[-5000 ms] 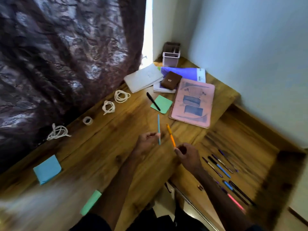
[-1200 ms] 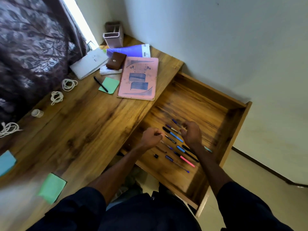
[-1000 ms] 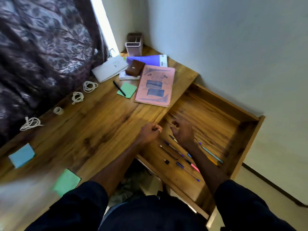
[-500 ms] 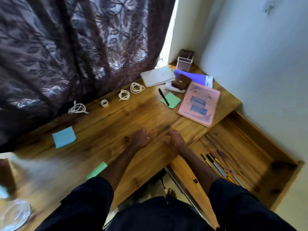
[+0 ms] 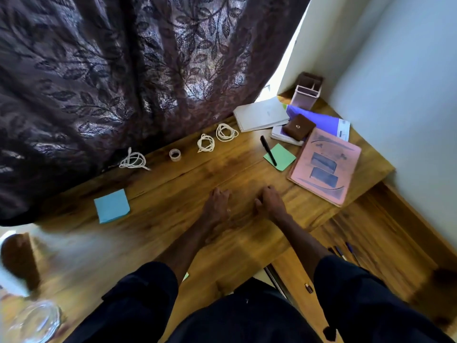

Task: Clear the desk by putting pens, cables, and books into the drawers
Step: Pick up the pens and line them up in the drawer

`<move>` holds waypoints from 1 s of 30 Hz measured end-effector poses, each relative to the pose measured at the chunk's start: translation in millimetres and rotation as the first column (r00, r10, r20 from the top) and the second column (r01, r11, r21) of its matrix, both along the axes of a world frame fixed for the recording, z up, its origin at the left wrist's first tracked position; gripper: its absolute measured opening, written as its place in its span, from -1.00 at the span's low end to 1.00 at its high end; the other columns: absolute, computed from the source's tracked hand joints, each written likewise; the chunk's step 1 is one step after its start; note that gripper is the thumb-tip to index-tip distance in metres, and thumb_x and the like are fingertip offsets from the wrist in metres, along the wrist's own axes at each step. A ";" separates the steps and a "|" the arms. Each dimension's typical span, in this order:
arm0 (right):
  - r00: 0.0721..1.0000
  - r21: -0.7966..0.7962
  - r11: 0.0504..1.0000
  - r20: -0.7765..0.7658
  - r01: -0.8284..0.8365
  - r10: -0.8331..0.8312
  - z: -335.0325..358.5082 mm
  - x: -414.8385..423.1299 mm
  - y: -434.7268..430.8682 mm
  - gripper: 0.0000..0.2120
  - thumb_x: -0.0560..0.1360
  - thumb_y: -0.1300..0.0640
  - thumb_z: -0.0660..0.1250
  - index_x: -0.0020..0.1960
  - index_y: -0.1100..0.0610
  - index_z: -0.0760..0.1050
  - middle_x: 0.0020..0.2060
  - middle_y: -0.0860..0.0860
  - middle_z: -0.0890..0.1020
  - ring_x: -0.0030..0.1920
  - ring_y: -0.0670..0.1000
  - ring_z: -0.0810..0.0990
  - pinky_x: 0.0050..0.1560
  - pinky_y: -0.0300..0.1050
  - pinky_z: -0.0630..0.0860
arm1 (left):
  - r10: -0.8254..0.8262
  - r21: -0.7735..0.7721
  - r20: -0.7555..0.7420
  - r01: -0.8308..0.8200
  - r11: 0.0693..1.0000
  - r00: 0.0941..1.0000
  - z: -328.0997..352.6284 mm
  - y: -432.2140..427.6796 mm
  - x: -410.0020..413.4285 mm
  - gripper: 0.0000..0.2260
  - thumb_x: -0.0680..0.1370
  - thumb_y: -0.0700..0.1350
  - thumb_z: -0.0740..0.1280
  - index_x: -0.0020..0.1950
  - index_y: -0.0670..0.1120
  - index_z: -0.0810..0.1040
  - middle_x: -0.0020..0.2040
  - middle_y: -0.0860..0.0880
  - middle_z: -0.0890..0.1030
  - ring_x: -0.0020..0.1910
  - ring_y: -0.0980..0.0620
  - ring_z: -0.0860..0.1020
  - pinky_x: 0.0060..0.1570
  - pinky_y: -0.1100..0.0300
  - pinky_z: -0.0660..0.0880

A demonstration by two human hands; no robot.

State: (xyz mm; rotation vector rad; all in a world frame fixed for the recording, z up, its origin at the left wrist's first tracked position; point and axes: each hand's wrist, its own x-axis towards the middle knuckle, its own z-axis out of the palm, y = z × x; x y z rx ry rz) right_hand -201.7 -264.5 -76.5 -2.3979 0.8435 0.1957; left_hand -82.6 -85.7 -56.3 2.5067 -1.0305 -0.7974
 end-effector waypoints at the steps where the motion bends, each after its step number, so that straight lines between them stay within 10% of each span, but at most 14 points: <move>1: 1.000 0.009 1.000 0.011 0.004 -0.004 2.1 7.4 -7.9 -0.83 0.55 0.05 0.34 0.09 0.08 0.45 0.11 0.06 0.46 0.07 0.07 0.48 0.10 0.07 0.54 | -0.005 -0.003 0.009 0.005 1.000 1.000 0.0 -3.9 2.9 -0.53 0.47 -0.14 0.43 0.37 -0.04 0.45 0.30 -0.13 0.41 0.34 -0.13 0.38 0.23 0.04 0.45; 7: 0.960 -0.160 0.955 0.175 0.249 -0.220 16.1 67.9 -82.4 -0.82 0.52 0.12 0.36 0.03 0.21 0.60 -0.05 0.15 0.61 -0.02 0.14 0.60 -0.07 0.01 0.57 | -0.005 -0.028 0.011 0.006 1.000 1.000 -4.9 -37.8 31.4 -0.49 0.38 -0.14 0.52 0.31 -0.01 0.50 0.24 -0.07 0.42 0.26 -0.09 0.44 0.17 0.03 0.52; 12: 0.962 -0.226 0.939 -0.023 0.260 -0.271 2.1 93.2 -126.5 -0.67 0.51 -0.03 0.39 0.03 0.24 0.63 0.00 0.20 0.66 0.01 0.22 0.63 -0.12 -0.04 0.45 | 0.013 -0.025 -0.018 -0.013 1.000 1.000 -10.2 -50.9 43.7 -0.59 0.36 -0.15 0.52 0.17 -0.02 0.52 0.21 -0.07 0.41 0.25 -0.07 0.42 0.13 0.11 0.46; 20: 0.939 0.001 0.951 0.159 0.309 -0.305 5.8 79.8 -98.9 -0.79 0.50 0.04 0.41 -0.01 0.16 0.69 -0.09 0.07 0.72 -0.12 0.04 0.65 -0.12 -0.05 0.56 | 0.142 -0.023 -0.067 -0.144 0.989 0.988 -14.0 -61.1 50.0 -0.77 0.47 -0.07 0.46 0.10 -0.06 0.61 0.15 -0.10 0.57 0.19 -0.08 0.53 0.20 0.11 0.47; 26: 0.941 0.202 0.974 0.298 0.101 -0.159 31.5 22.7 -46.6 -0.90 0.50 0.11 0.47 -0.01 0.11 0.66 -0.18 -0.04 0.67 -0.21 -0.11 0.63 -0.22 -0.20 0.62 | 0.458 -0.121 -0.652 -0.679 0.724 0.604 20.6 -80.5 58.1 -0.56 0.48 0.13 0.49 0.20 -0.14 0.57 0.00 -0.10 0.70 -0.14 -0.01 0.69 -0.09 -0.01 0.67; 30: 0.942 0.191 0.980 0.317 0.053 -0.113 37.8 -27.1 -20.1 -0.93 0.51 0.13 0.46 -0.02 0.05 0.64 -0.18 -0.10 0.65 -0.20 -0.16 0.61 -0.22 -0.28 0.57 | 0.351 -0.224 -0.739 -0.701 0.677 0.575 40.7 -74.1 46.7 -0.73 0.50 -0.09 0.51 0.11 -0.22 0.63 -0.07 -0.17 0.72 -0.20 -0.01 0.69 -0.08 0.03 0.67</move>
